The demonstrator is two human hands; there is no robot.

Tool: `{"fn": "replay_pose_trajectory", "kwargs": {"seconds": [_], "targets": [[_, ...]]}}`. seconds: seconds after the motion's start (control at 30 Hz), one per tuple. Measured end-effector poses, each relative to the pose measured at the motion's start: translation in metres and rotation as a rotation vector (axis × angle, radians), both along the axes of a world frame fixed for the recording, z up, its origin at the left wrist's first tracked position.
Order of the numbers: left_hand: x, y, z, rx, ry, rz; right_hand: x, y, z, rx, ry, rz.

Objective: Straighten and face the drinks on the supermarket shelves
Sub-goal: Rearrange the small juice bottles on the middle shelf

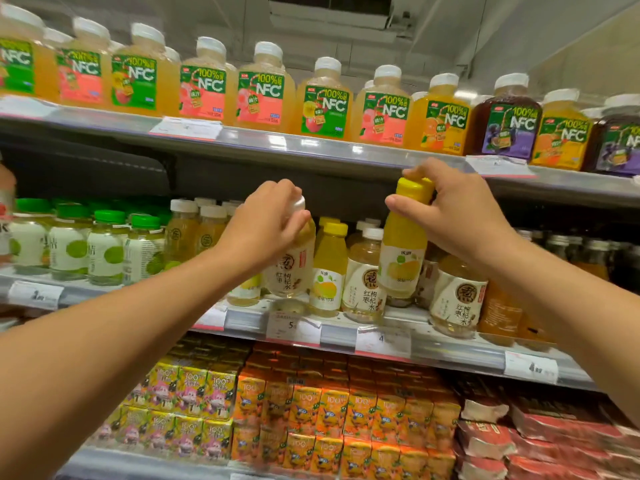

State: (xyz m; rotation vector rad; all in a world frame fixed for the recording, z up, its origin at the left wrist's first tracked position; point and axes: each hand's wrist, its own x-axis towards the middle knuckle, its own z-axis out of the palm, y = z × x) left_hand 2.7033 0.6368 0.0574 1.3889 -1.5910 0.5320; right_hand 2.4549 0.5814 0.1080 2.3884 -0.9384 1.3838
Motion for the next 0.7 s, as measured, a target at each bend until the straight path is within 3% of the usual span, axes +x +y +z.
{"fn": "replay_pose_trajectory", "kwargs": {"seconds": [0.27, 0.7], "targets": [[0.041, 0.054, -0.015, 0.024, 0.005, -0.018, 0.108, -0.002, -0.001, 0.195, -0.043, 0.184], [0.103, 0.081, -0.056, 0.140, 0.222, 0.042, 0.173, -0.043, -0.051, 0.429, 0.077, -0.004]]}}
